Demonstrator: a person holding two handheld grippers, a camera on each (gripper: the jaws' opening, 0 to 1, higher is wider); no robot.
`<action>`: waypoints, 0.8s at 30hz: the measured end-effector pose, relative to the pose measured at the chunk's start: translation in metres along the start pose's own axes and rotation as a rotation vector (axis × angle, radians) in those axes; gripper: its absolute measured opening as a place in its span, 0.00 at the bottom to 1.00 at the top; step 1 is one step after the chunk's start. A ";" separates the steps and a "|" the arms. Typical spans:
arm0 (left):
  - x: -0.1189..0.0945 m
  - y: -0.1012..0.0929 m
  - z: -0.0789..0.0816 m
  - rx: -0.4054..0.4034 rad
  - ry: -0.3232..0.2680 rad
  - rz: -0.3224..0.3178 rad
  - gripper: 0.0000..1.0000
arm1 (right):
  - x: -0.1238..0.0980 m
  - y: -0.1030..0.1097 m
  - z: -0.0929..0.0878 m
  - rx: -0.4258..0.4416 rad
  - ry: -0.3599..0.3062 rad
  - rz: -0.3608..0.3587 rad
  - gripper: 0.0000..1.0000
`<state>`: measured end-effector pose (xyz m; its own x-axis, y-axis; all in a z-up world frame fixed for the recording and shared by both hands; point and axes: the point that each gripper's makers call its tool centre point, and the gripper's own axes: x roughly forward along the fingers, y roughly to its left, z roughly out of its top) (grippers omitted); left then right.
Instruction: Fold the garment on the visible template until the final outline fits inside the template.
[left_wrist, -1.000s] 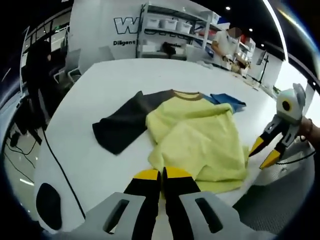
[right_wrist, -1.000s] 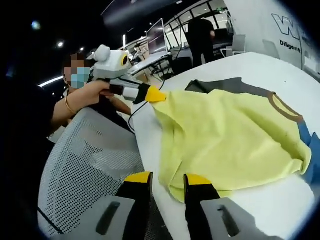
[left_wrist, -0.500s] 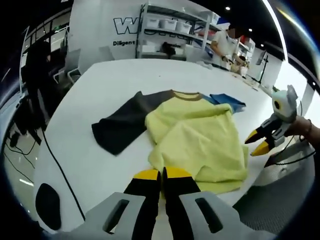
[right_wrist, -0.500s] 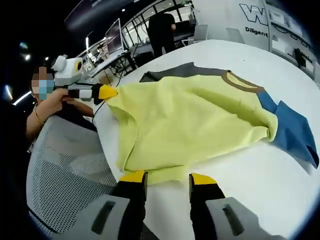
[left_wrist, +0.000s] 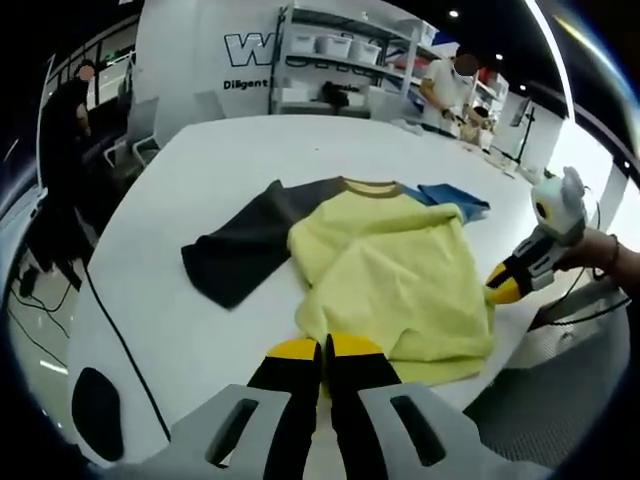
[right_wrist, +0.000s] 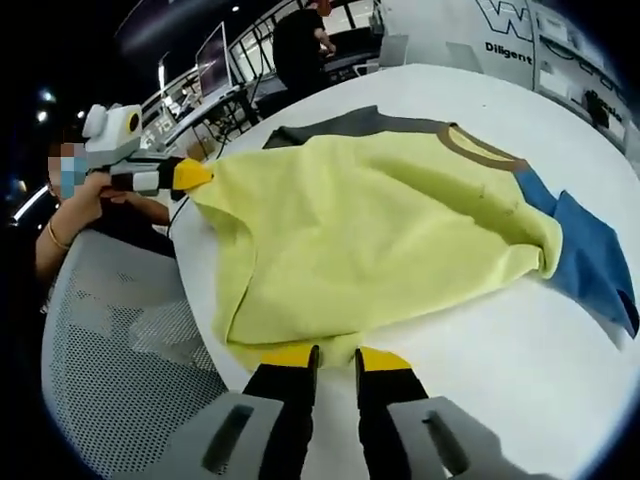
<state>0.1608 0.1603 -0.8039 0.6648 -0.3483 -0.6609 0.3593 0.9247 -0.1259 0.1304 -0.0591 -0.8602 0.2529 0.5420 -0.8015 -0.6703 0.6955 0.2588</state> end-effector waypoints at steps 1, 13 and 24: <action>0.000 0.000 0.000 0.000 0.001 -0.001 0.01 | 0.000 -0.001 -0.001 -0.001 0.002 -0.003 0.00; -0.002 -0.007 -0.004 0.031 0.027 -0.022 0.01 | -0.021 -0.001 -0.006 0.001 0.015 -0.003 0.00; -0.005 -0.023 0.000 0.037 0.054 -0.084 0.01 | -0.057 -0.014 -0.026 0.147 0.047 -0.051 0.00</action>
<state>0.1489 0.1410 -0.7979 0.5954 -0.4145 -0.6882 0.4369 0.8860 -0.1557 0.1073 -0.1114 -0.8323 0.2487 0.4833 -0.8394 -0.5474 0.7851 0.2898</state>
